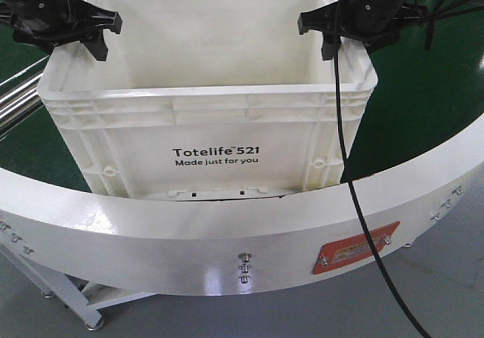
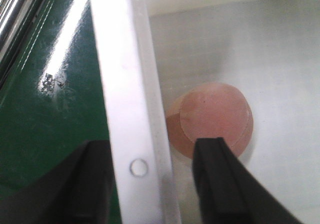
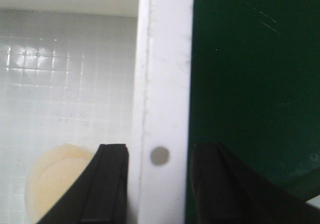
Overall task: Place moving items into box and shelve
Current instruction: 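Move both grippers to the tote's side walls and grip the rims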
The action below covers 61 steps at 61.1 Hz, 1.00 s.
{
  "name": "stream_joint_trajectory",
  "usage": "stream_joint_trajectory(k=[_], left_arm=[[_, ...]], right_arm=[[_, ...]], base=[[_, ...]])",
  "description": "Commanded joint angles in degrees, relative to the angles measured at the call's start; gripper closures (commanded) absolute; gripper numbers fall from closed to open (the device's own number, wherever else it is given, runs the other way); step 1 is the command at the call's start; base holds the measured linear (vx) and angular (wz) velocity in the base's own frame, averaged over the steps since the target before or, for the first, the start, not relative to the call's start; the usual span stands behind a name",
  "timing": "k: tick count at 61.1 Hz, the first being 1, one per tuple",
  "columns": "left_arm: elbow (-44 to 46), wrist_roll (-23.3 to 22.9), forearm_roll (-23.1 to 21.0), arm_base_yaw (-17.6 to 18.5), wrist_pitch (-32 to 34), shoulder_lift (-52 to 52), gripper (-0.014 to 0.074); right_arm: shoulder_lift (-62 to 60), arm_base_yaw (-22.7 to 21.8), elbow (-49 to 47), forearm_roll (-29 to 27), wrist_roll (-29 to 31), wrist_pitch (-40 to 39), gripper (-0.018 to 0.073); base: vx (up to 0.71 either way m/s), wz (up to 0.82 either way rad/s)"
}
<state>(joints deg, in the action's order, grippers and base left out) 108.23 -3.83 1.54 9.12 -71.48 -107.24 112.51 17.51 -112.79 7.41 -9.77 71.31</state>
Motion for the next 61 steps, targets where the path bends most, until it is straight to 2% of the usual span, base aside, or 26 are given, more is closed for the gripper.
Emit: stream_joint_trajectory(k=[1,15,26,52,57,61], left_arm=[[1.5,0.1,-0.3,0.0,2.3,3.1,0.0233],[1.5,0.1,-0.3,0.0,2.2,3.1,0.0419],[1.5,0.1,-0.3,0.0,2.2,3.1,0.0493],[1.5,0.1,-0.1,0.0,2.9,3.0,0.0509],[1.5,-0.6,1.2,0.1,3.7,3.6,0.0507],[1.5,-3.6,4.0,0.4,4.6,4.6,0.0506]], right_arm=[[-3.1,-0.3,-2.0,1.2,0.0,-1.8,0.0272],[-3.1,-0.3,-2.0,1.1,0.0,-1.8,0.0393],[-3.1,-0.3,-2.0,0.7,0.0,-1.8,0.0455],[-3.2,-0.2,-2.0,0.4,0.2,-3.2,0.0475],[-3.8,-0.2,-2.0,1.6,0.2,-3.8,0.0475],[-4.9,-0.2,-2.0,2.9,-0.2,-4.1,0.0475]], base=[[0.0,0.0],[0.0,0.0],[0.0,0.0],[0.0,0.0],[0.0,0.0],[0.0,0.0]])
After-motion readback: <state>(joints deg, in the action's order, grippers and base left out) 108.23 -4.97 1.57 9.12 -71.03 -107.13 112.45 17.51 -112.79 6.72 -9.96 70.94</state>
